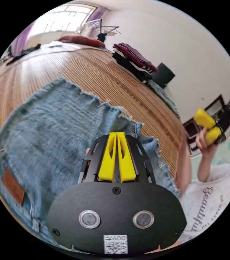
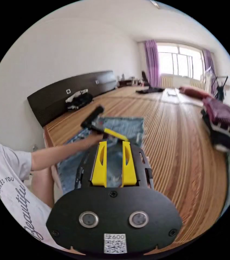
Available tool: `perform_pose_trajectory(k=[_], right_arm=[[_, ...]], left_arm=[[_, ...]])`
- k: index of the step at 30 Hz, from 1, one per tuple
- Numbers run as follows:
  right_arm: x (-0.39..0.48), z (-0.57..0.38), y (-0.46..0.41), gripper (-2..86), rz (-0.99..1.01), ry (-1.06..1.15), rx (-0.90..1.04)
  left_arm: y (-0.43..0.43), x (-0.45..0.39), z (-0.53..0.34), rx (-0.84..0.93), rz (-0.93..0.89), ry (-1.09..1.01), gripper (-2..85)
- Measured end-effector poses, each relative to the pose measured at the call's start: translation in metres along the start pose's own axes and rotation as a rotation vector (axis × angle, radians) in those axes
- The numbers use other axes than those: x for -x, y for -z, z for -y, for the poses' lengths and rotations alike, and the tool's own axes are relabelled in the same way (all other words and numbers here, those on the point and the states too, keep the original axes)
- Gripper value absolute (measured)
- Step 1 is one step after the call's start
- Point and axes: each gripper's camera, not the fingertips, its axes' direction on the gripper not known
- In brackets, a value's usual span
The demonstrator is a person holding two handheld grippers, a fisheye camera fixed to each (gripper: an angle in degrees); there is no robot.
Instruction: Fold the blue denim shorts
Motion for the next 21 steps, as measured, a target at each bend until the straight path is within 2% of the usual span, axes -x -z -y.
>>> perform_pose_trajectory(k=[2,3,5,7,9,10,11,12,13,15,17,20,21], right_arm=[[0.020,-0.043,-0.012,5.4,0.075,0.005,0.034],[0.034,-0.065,-0.015,5.4,0.110,0.020,0.044],[0.052,-0.093,-0.023,5.0,0.109,0.057,0.080],[0.056,-0.117,-0.043,4.1,0.050,0.067,0.198],[0.042,-0.152,-0.038,1.5,0.017,0.037,0.101],[0.036,-0.159,-0.037,1.1,0.023,0.017,0.096],[0.024,-0.171,-0.036,0.2,0.073,-0.025,0.083],[0.016,-0.183,-0.034,0.0,0.103,-0.050,0.059],[0.015,-0.188,-0.033,-0.1,0.104,-0.043,0.053],[0.028,-0.204,-0.033,0.8,0.080,0.046,0.054],[0.053,-0.213,-0.033,3.0,0.034,0.176,0.082],[0.099,-0.233,-0.031,6.6,-0.095,0.415,0.084],[0.110,-0.236,-0.033,6.7,-0.096,0.459,0.108]], left_arm=[[0.035,-0.031,-0.034,-0.076,-0.016,0.028,0.1],[0.057,-0.052,-0.065,-0.124,-0.092,-0.017,0.1],[0.081,-0.073,-0.119,-0.138,-0.076,-0.010,0.2],[0.093,-0.078,-0.201,-0.092,0.105,0.086,0.6],[0.085,-0.069,-0.265,-0.016,0.260,0.140,0.6],[0.067,-0.055,-0.308,0.097,0.396,0.185,0.5],[0.064,-0.053,-0.329,0.069,0.388,0.128,0.4],[0.076,-0.053,-0.376,-0.105,0.332,0.103,0.3],[0.084,-0.047,-0.411,-0.184,0.273,0.170,0.3],[0.095,-0.037,-0.457,-0.281,0.122,0.295,0.3],[0.101,-0.042,-0.494,-0.321,0.113,0.307,0.4],[0.100,-0.094,-0.521,-0.200,0.487,0.066,0.7],[0.091,-0.123,-0.529,-0.166,0.659,-0.123,1.0]])
